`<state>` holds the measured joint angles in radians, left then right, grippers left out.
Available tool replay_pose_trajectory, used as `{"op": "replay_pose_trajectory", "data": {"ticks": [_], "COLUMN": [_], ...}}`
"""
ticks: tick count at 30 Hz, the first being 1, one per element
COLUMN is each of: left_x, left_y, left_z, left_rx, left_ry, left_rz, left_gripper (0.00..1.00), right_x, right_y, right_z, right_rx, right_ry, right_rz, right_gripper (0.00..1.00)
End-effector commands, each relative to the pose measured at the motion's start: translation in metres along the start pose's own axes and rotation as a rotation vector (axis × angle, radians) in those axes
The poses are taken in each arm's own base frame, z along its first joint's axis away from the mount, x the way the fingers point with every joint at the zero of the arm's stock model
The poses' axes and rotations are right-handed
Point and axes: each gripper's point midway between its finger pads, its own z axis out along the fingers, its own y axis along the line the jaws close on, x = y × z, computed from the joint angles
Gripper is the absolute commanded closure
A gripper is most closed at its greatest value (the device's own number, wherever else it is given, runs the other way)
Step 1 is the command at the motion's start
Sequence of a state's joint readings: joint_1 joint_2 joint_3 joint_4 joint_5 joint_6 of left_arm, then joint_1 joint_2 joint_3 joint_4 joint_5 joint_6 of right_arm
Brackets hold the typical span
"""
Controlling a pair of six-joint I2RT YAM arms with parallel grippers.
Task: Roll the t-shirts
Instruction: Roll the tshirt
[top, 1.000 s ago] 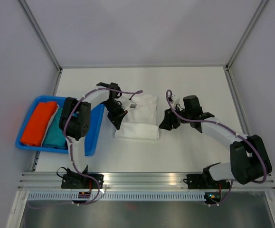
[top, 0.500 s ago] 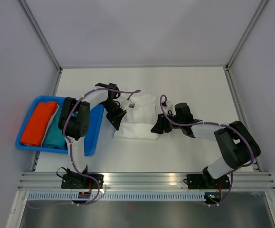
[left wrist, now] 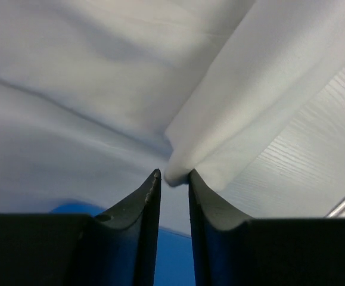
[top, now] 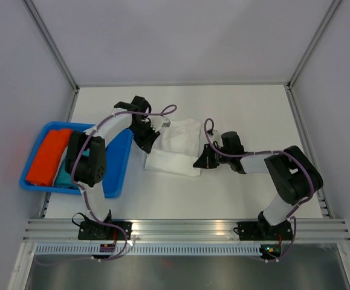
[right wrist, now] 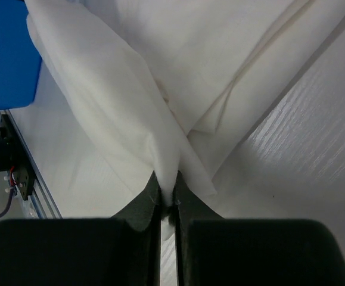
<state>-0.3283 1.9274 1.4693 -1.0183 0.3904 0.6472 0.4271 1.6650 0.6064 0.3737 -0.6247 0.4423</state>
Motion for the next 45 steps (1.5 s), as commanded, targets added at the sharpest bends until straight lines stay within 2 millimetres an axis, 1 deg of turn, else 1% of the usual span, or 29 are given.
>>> {"op": "replay_pose_trajectory", "data": {"ticks": [1, 2, 4, 5, 6, 8, 9, 10, 11, 12, 14, 15, 16, 17, 18, 21, 22, 24, 25, 27, 33, 36, 38, 39, 41, 42, 43, 44, 45], "left_x": [-0.032, -0.032, -0.036, -0.039, -0.038, -0.048, -0.05, -0.053, -0.056, -0.047, -0.049, -0.034, -0.03, -0.028, -0.016, -0.01, -0.007, -0.005, -0.002, -0.003, 0.01, 0.016, 0.019, 0.021, 0.02, 0.019, 0.018, 0.013, 0.013], "left_y": [0.032, 0.038, 0.044, 0.043, 0.039, 0.03, 0.012, 0.003, -0.011, -0.033, -0.048, -0.062, -0.066, -0.067, -0.069, -0.055, -0.049, -0.038, -0.033, -0.026, -0.02, -0.017, -0.021, -0.023, -0.027, -0.029, -0.031, -0.031, -0.032], "left_z": [-0.042, -0.048, -0.054, -0.067, -0.065, -0.071, -0.071, -0.07, -0.068, -0.058, -0.052, -0.038, -0.033, -0.028, -0.016, -0.006, 0.002, 0.005, 0.012, 0.013, 0.027, 0.035, 0.039, 0.042, 0.043, 0.044, 0.044, 0.042, 0.04], "left_rx": [-0.251, -0.297, -0.355, -0.401, -0.407, -0.422, -0.412, -0.41, -0.396, -0.379, -0.415, -0.392, -0.393, -0.407, -0.39, -0.424, -0.418, -0.45, -0.447, -0.459, -0.42, -0.39, -0.35, -0.329, -0.3, -0.288, -0.277, -0.278, -0.266], "left_ry": [-0.143, -0.142, -0.173, -0.193, -0.197, -0.233, -0.252, -0.258, -0.277, -0.274, -0.301, -0.29, -0.281, -0.278, -0.251, -0.199, -0.168, -0.122, -0.101, -0.095, -0.057, -0.029, -0.021, -0.014, -0.022, -0.027, -0.039, -0.052, -0.057], "left_rz": [0.056, 0.076, 0.143, 0.204, 0.238, 0.347, 0.415, 0.518, 0.592, 0.676, 0.832, 0.89, 0.94, 0.958, 0.962, 0.938, 0.916, 0.895, 0.878, 0.856, 0.837, 0.823, 0.826, 0.832, 0.834, 0.83, 0.82, 0.808, 0.774], "left_gripper": [0.7, 0.69, 0.68, 0.67, 0.65, 0.58, 0.54, 0.46, 0.43, 0.38, 0.34, 0.3, 0.3, 0.29, 0.29, 0.28, 0.25, 0.23, 0.23, 0.23, 0.22, 0.27, 0.36, 0.48, 0.62, 0.75, 0.82, 0.92, 0.97], "right_x": [-0.01, -0.016, -0.014, -0.021, -0.021, -0.023, -0.022, -0.018, -0.017, -0.016, -0.013, -0.015, -0.016, -0.016, -0.016, -0.014, -0.014, -0.012, -0.012, -0.009, -0.003, 0.0, -0.003, -0.004, -0.01, -0.015, -0.021, -0.025, -0.031], "right_y": [-0.005, -0.007, -0.008, -0.006, -0.005, -0.003, -0.001, -0.002, -0.002, -0.003, -0.005, -0.006, -0.006, -0.006, -0.006, -0.007, -0.007, -0.006, -0.006, -0.005, -0.007, -0.008, -0.011, -0.011, -0.013, -0.011, -0.01, -0.008, -0.003], "right_z": [0.004, 0.004, 0.004, 0.004, 0.005, 0.008, 0.009, 0.012, 0.013, 0.015, 0.015, 0.015, 0.014, 0.013, 0.013, 0.014, 0.015, 0.016, 0.016, 0.016, 0.013, 0.012, 0.011, 0.01, 0.008, 0.005, 0.003, 0.001, -0.005], "right_rx": [0.037, 0.054, 0.071, 0.068, 0.068, 0.058, 0.042, 0.038, 0.028, 0.024, 0.024, 0.023, 0.02, 0.016, 0.008, -0.005, -0.009, -0.022, -0.026, -0.04, -0.037, -0.035, -0.024, -0.015, 0.005, 0.008, 0.017, 0.019, 0.021], "right_ry": [-0.004, -0.009, 0.015, 0.009, 0.015, 0.024, 0.034, 0.046, 0.051, 0.051, 0.049, 0.039, 0.034, 0.029, 0.03, 0.039, 0.039, 0.048, 0.051, 0.064, 0.08, 0.092, 0.088, 0.09, 0.075, 0.065, 0.049, 0.041, 0.028], "right_rz": [0.048, 0.048, 0.06, 0.058, 0.069, 0.101, 0.114, 0.148, 0.159, 0.167, 0.197, 0.203, 0.209, 0.22, 0.224, 0.229, 0.231, 0.233, 0.234, 0.228, 0.219, 0.223, 0.214, 0.213, 0.2, 0.189, 0.172, 0.161, 0.129], "right_gripper": [0.97, 0.97, 0.96, 0.95, 0.95, 0.95, 0.95, 0.96, 0.96, 0.96, 0.96, 0.97, 0.98, 0.98, 0.98, 0.97, 0.97, 0.97, 0.97, 0.96, 0.94, 0.91, 0.83, 0.73, 0.61, 0.59, 0.56, 0.52, 0.47]}}
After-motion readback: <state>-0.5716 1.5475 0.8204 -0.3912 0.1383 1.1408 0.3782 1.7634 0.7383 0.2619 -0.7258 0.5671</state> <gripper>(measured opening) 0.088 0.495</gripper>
